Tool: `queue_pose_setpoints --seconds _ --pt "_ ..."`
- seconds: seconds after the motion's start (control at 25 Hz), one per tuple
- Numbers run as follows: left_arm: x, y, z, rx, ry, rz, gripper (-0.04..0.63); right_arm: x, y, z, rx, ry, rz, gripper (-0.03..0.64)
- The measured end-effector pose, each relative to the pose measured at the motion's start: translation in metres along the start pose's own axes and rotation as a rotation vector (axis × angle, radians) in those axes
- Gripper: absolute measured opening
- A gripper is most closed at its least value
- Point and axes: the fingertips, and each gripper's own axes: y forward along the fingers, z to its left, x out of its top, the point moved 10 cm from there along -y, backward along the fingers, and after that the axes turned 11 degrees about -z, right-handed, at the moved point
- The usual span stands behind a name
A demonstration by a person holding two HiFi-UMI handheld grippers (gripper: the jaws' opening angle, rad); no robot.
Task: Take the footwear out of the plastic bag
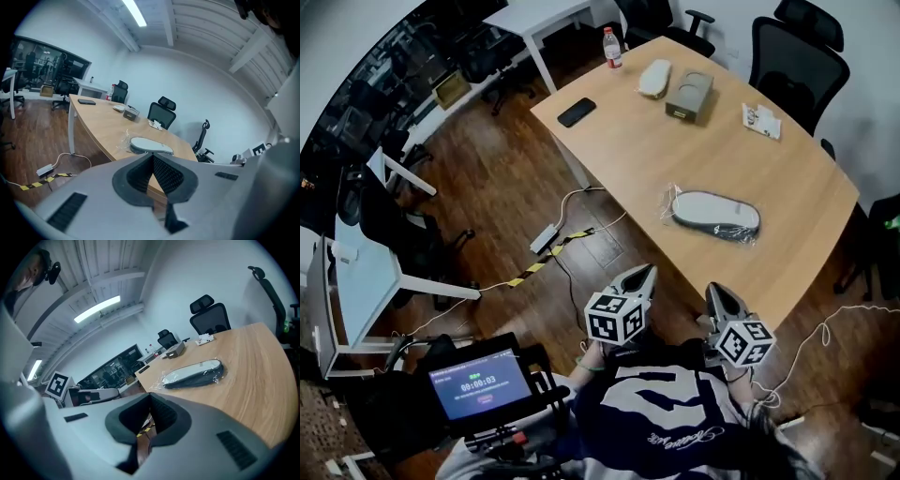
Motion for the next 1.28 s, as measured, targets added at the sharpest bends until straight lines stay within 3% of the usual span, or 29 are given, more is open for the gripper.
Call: queue_pose_setpoints --seconds 0.28,0.56,0.84,1.28 --pt "-0.003 0.037 0.015 -0.021 -0.040 0.063 0.002 0.016 -0.012 -0.023 -0.079 0.068 -0.036 -0.003" --pt "0.005 0.082 0.027 0.033 -0.028 0.093 0.002 0.032 -0.007 -0.082 -0.101 0.198 -0.074 -0.003" --pt "0.011 0.134 0.047 0.148 0.001 0.113 0.002 0.051 0.027 -0.129 -0.059 0.148 -0.051 -0.002" --pt "0.013 0.166 0.045 0.191 0.076 0.244 0.002 0.041 0.024 -0.151 -0.057 0.199 0.031 0.031"
